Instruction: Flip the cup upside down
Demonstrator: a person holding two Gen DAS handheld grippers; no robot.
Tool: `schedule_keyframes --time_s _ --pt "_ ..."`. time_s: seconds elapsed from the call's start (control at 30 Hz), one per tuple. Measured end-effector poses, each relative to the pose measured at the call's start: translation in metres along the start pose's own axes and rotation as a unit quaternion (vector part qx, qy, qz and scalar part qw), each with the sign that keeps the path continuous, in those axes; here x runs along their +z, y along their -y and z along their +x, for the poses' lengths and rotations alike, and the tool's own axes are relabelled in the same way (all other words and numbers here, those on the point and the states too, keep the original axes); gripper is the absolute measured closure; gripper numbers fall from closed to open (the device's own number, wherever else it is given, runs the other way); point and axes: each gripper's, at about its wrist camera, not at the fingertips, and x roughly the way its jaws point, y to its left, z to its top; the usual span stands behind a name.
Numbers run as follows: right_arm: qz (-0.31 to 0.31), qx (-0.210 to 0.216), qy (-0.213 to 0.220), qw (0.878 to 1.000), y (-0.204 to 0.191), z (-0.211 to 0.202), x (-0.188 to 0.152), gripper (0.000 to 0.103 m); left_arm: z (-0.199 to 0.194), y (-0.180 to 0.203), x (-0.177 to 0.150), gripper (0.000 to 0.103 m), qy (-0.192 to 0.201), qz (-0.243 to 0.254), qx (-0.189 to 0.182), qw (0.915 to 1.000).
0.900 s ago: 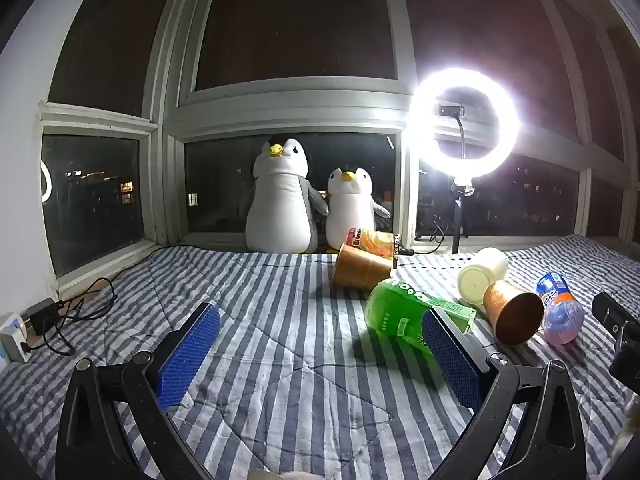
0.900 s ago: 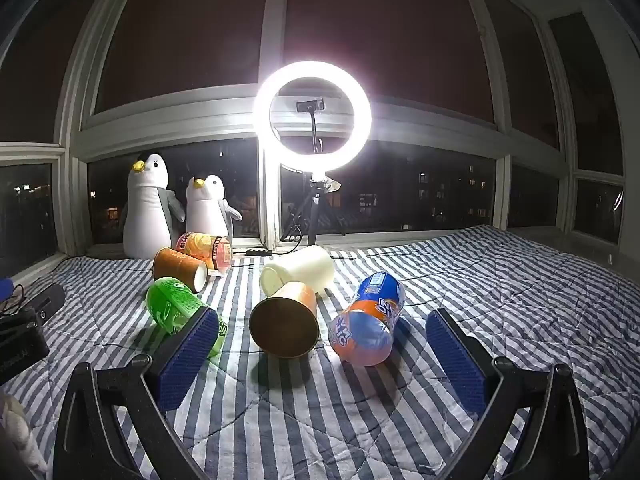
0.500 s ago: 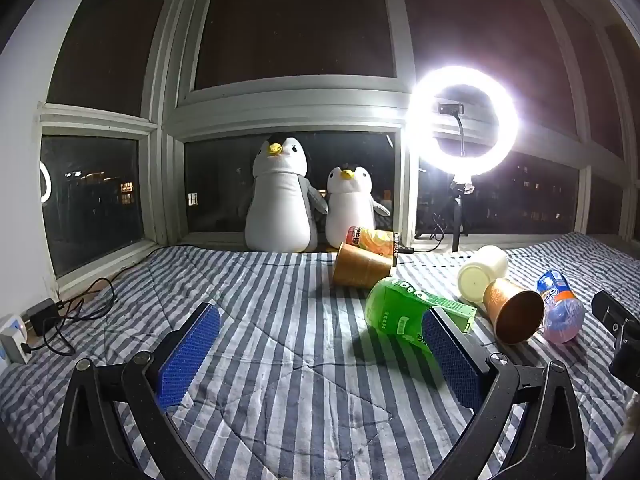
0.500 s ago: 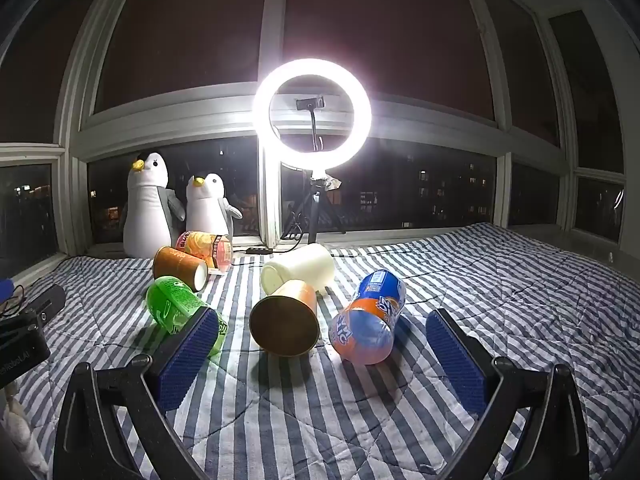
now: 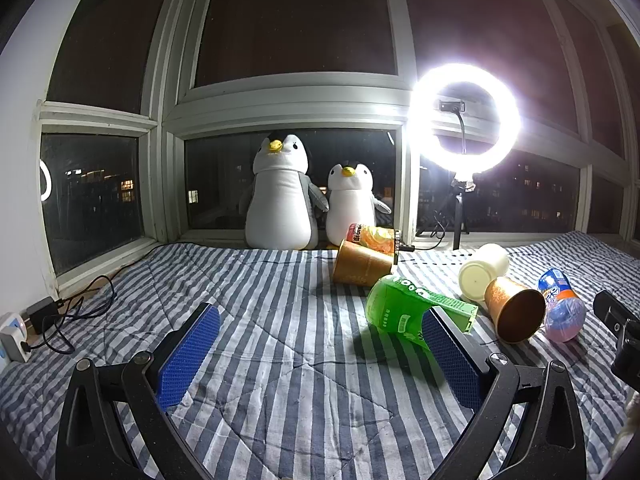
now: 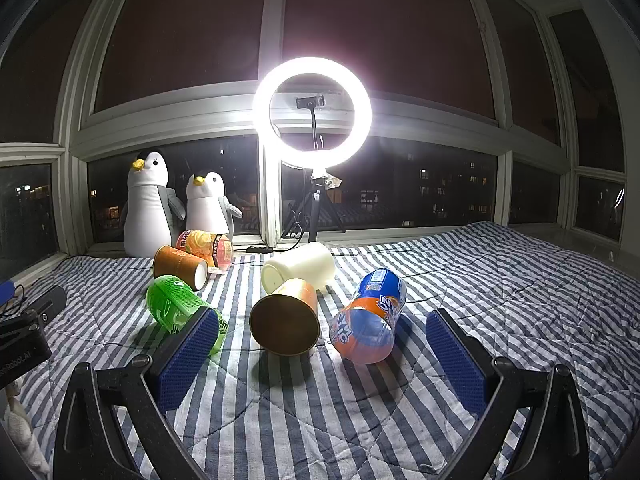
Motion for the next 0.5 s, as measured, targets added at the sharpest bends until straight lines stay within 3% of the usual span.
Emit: schedule_keyframes --time_s 0.5 --pt "0.001 0.0 -0.001 1.0 0.0005 0.0001 -0.0001 0.001 0.0002 -0.0007 -0.0011 0.001 -0.001 -0.001 0.0 1.0"
